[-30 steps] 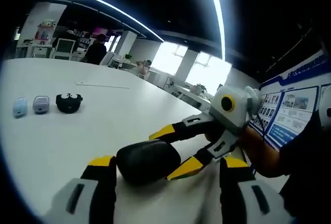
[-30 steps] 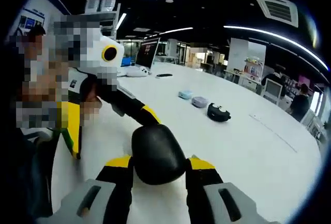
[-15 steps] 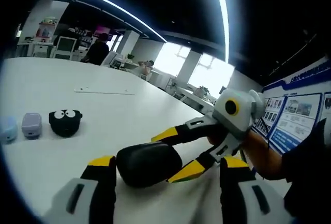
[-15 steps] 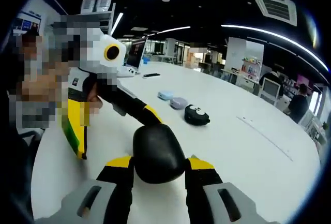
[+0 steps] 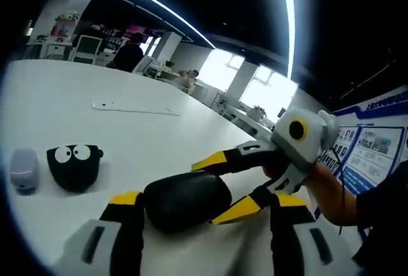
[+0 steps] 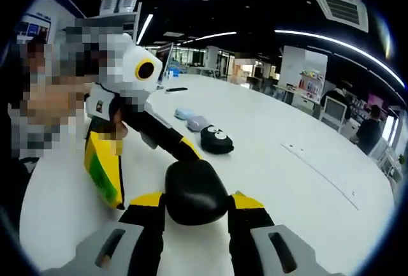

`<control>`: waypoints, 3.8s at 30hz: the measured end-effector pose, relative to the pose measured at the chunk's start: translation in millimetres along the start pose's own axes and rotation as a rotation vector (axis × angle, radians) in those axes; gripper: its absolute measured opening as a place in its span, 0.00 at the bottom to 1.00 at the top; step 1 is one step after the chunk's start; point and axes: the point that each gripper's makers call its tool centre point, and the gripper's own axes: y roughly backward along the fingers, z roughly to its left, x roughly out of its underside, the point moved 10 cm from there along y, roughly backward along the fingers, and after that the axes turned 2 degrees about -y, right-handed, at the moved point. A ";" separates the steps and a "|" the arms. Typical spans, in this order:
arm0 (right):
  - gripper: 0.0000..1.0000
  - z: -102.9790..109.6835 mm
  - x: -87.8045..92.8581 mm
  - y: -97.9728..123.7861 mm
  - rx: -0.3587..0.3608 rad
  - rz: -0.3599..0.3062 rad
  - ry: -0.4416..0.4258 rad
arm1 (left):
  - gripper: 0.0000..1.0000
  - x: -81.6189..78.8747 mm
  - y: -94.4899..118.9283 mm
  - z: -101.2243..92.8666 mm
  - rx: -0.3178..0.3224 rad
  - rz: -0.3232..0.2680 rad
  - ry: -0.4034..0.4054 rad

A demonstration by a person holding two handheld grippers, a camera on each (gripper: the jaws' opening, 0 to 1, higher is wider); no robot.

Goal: Pick up the earbuds from the table and place the earbuds into the earbud case

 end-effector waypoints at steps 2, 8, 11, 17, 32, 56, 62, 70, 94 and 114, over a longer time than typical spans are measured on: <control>0.37 -9.1 -0.2 -1.4 -0.006 -0.007 -0.012 | 0.81 -4.8 -7.1 4.2 -0.009 -0.004 0.002; 0.37 -35.5 1.7 -8.9 -0.024 -0.009 -0.009 | 0.82 -15.4 -24.0 13.1 -0.044 -0.005 -0.006; 0.37 -46.0 2.0 -12.3 -0.034 -0.009 -0.004 | 0.83 -19.0 -32.6 18.8 -0.064 -0.009 0.000; 0.37 -60.5 5.8 -19.7 -0.061 -0.004 -0.016 | 0.83 -25.0 -41.9 29.5 -0.109 -0.007 -0.007; 0.37 -83.0 14.2 -32.3 -0.094 -0.003 -0.006 | 0.84 -28.9 -54.3 36.2 -0.164 -0.065 0.015; 0.37 -70.8 -1.6 -6.5 -0.013 -0.068 -0.088 | 0.78 -8.9 -11.5 12.9 -0.162 -0.034 -0.005; 0.37 -46.7 3.6 7.2 0.017 -0.028 -0.088 | 0.77 5.8 28.4 -5.7 -0.168 -0.038 -0.041; 0.43 12.4 7.8 38.1 0.031 -0.079 -0.127 | 0.73 19.3 98.2 -22.2 -0.220 0.013 -0.163; 0.53 139.3 31.2 124.4 0.173 0.057 -0.193 | 0.72 96.5 324.2 -38.8 -0.525 0.017 -0.164; 0.62 167.1 19.1 179.5 0.179 0.054 -0.235 | 0.73 100.9 382.6 -79.9 -0.523 0.043 -0.156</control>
